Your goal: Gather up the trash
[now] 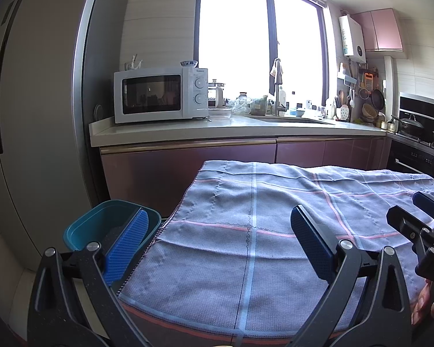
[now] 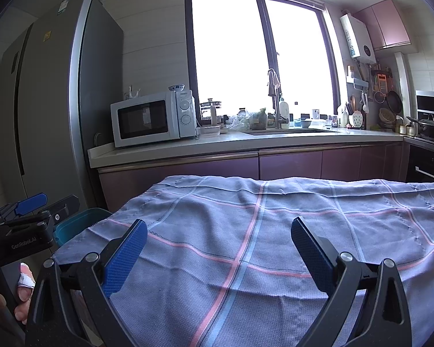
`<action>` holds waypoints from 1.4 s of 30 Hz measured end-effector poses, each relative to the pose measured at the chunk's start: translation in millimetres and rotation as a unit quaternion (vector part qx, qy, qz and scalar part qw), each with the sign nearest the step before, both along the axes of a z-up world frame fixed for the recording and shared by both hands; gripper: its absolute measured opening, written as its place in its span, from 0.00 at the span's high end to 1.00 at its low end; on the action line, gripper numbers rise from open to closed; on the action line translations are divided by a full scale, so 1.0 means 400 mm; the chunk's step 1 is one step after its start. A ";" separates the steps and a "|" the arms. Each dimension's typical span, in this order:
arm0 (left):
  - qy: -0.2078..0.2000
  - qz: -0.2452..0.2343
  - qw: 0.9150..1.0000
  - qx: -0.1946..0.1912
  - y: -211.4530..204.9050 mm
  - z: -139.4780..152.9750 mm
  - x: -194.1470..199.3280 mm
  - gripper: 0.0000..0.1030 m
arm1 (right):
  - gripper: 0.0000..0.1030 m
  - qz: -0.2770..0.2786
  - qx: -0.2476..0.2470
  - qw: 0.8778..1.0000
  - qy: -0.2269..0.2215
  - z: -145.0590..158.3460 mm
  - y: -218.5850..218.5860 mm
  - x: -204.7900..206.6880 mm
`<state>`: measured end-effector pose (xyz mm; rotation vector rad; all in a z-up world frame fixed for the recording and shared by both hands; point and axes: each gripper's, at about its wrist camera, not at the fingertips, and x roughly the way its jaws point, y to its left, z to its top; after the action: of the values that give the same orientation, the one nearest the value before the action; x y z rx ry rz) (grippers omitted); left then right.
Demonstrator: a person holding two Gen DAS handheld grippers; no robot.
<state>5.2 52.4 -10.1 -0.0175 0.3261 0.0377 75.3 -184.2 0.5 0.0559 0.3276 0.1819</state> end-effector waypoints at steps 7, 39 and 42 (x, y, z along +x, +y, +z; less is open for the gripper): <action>0.000 0.000 1.000 0.000 0.001 0.002 0.000 0.06 | 0.07 0.000 0.002 1.000 0.001 -0.001 0.000 -0.001; 0.004 -0.007 1.000 0.003 -0.019 -0.004 0.021 0.06 | 0.07 -0.002 0.005 1.000 0.003 -0.005 -0.005 -0.003; 0.004 -0.005 1.000 0.007 -0.019 -0.006 0.025 0.06 | 0.07 -0.003 0.007 1.000 0.005 -0.008 -0.007 -0.001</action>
<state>15.1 44.7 -12.6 -0.0016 0.3330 0.0309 75.0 -187.0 -2.7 0.0715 0.3351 0.1777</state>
